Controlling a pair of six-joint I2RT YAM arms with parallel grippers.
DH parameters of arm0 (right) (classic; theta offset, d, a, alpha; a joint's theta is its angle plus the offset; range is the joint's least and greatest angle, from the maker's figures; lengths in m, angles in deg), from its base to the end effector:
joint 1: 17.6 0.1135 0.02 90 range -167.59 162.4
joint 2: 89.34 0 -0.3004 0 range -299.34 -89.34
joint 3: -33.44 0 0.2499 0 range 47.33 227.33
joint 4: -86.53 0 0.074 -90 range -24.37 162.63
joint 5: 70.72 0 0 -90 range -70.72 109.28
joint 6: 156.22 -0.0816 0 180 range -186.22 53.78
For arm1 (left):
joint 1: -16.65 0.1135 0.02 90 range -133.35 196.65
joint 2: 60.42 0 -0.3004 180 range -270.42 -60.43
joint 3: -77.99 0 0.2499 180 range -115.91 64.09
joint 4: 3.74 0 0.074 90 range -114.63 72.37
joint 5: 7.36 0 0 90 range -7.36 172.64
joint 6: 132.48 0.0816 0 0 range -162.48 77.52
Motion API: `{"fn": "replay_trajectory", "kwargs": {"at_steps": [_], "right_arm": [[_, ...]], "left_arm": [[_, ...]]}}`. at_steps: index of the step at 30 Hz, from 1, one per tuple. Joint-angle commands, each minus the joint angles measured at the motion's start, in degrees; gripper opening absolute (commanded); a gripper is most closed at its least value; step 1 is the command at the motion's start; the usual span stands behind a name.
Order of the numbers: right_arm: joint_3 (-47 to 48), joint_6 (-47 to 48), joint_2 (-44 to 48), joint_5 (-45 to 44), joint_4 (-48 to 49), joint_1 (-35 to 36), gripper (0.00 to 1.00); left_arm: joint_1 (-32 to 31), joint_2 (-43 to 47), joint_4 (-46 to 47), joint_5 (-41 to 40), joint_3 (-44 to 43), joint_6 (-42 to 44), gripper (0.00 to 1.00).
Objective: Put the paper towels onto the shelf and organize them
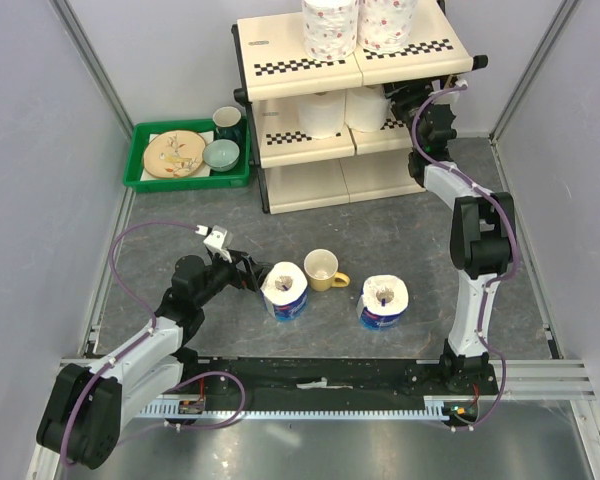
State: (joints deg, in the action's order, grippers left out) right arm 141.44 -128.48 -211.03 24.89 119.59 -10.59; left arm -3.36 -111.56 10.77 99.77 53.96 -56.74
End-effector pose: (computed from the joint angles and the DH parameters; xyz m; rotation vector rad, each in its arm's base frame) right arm 0.5618 0.0771 0.3614 0.5269 1.2021 1.1032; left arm 0.1819 -0.0918 0.2004 0.3109 1.8083 -0.6922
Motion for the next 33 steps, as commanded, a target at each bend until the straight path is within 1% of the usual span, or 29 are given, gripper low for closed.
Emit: {"fn": "replay_trajectory", "kwargs": {"at_steps": [1,10,15,21,22,23,24,26,27,28,29,30,31,33], "right_arm": [[-3.31,1.52,5.22,-1.65,2.79,0.47,0.81],[-12.8,6.71,15.68,-8.41,2.44,0.47,0.82],[-16.75,7.68,20.52,-9.03,-0.02,0.46,0.82],[-29.31,9.08,31.06,-9.56,-1.43,0.47,0.82],[-33.24,9.35,34.64,-9.65,-2.13,0.38,0.82],[-34.94,10.22,36.59,-9.48,-3.18,0.55,0.83],[-36.43,10.66,40.7,-9.21,-4.93,0.55,0.83],[-39.6,13.37,45.46,-8.07,-12.56,0.73,0.83],[-40.22,14.61,50.97,-8.5,-16.77,0.9,0.83],[-39.88,15.93,53.63,-8.77,-27.43,1.86,0.83],[-38.57,17.51,55.84,-8.68,-34.15,2.39,0.84],[-36.91,20.05,59.95,-9.73,-41.35,3.01,0.84],[-34.89,21.12,61.99,-9.82,-52.12,4.58,0.84],[-33.03,23.92,67.08,-10.6,-61.24,6.08,0.85]], "left_arm": [[-0.2,-0.46,0.34,1.42,-1.56,2.57,0.99],[-0.2,-0.28,0.43,1.25,-1.47,2.48,0.99],[-0.2,0.33,0.25,0.81,-1.3,2.57,0.99],[-0.2,0.95,0.34,0.8,-1.03,2.48,0.99],[-0.2,1.04,0.34,0.72,-1.03,2.48,0.99],[-0.2,1.12,0.34,0.89,-0.94,2.48,0.99],[-0.2,1.12,0.34,0.81,-0.94,2.48,0.99],[-0.2,1.21,0.43,0.89,-0.86,2.48,0.99],[-0.2,1.21,0.43,0.72,-0.86,2.48,0.99],[-0.2,1.3,0.43,0.8,-0.86,2.48,0.99],[-0.2,1.39,0.43,0.8,-0.86,2.48,0.99],[-0.2,1.39,0.43,0.72,-0.86,2.48,0.99],[-0.2,1.48,0.43,0.8,-0.86,2.48,0.99],[-0.2,1.3,0.43,0.8,-0.86,2.4,0.99]]}}
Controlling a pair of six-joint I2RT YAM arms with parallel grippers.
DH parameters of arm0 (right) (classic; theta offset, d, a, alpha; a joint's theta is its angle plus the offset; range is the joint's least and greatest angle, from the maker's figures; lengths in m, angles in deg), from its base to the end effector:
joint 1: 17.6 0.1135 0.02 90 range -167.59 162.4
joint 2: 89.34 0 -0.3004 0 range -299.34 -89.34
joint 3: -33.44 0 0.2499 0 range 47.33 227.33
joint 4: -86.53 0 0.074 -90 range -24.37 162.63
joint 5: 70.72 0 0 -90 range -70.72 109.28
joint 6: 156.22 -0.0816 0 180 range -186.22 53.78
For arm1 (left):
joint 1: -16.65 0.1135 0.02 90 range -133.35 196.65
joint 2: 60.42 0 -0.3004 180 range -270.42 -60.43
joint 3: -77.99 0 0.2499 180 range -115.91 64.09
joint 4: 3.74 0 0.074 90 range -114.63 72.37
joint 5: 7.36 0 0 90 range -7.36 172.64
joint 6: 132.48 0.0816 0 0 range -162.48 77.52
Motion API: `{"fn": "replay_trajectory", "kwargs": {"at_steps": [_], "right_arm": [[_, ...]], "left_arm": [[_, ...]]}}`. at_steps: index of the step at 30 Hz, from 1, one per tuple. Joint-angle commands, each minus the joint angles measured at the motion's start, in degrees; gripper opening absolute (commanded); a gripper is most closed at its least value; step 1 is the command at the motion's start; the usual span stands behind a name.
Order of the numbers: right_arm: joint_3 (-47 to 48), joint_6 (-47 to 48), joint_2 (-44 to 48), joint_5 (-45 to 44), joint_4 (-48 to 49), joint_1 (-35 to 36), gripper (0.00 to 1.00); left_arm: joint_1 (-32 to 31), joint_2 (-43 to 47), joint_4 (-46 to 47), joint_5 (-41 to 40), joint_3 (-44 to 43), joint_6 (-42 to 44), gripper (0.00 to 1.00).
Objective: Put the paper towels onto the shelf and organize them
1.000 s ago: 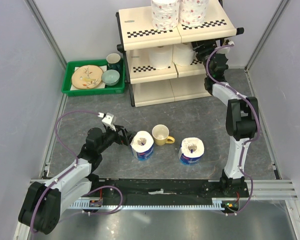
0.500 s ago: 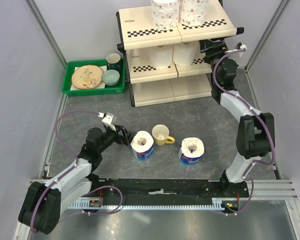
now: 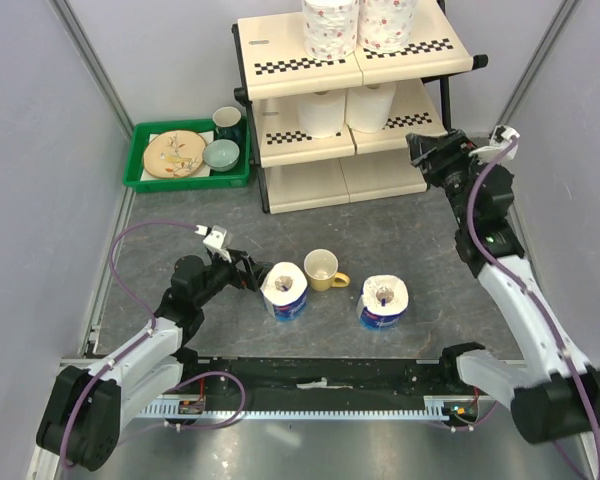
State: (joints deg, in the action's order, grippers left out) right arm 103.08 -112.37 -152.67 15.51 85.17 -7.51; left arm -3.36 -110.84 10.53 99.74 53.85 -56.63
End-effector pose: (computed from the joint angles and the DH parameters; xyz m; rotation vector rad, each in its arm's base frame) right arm 0.2849 0.0452 0.4228 0.5253 1.4365 0.7412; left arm 0.1810 -0.0914 0.2028 0.3127 1.7973 -0.6909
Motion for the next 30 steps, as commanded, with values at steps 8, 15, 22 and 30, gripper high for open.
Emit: {"fn": "replay_trajectory", "kwargs": {"at_steps": [8,15,22,30], "right_arm": [[3.06,11.43,17.88,-1.42,-64.46,5.03,0.89],[-9.31,11.08,24.22,1.83,-68.61,4.94,0.9],[-11.1,11.69,28.61,11.13,-62.31,4.94,0.88],[-3.63,14.25,22.38,22.58,-50.7,7.04,0.87]], "left_arm": [[-0.2,0.32,0.67,0.92,-0.83,2.29,0.99],[-0.2,0.67,0.67,0.83,-0.66,2.29,0.99],[-0.2,0.93,0.67,0.74,-0.57,2.29,0.99],[-0.2,0.75,1.02,-1.1,-0.57,1.15,0.99]]}}
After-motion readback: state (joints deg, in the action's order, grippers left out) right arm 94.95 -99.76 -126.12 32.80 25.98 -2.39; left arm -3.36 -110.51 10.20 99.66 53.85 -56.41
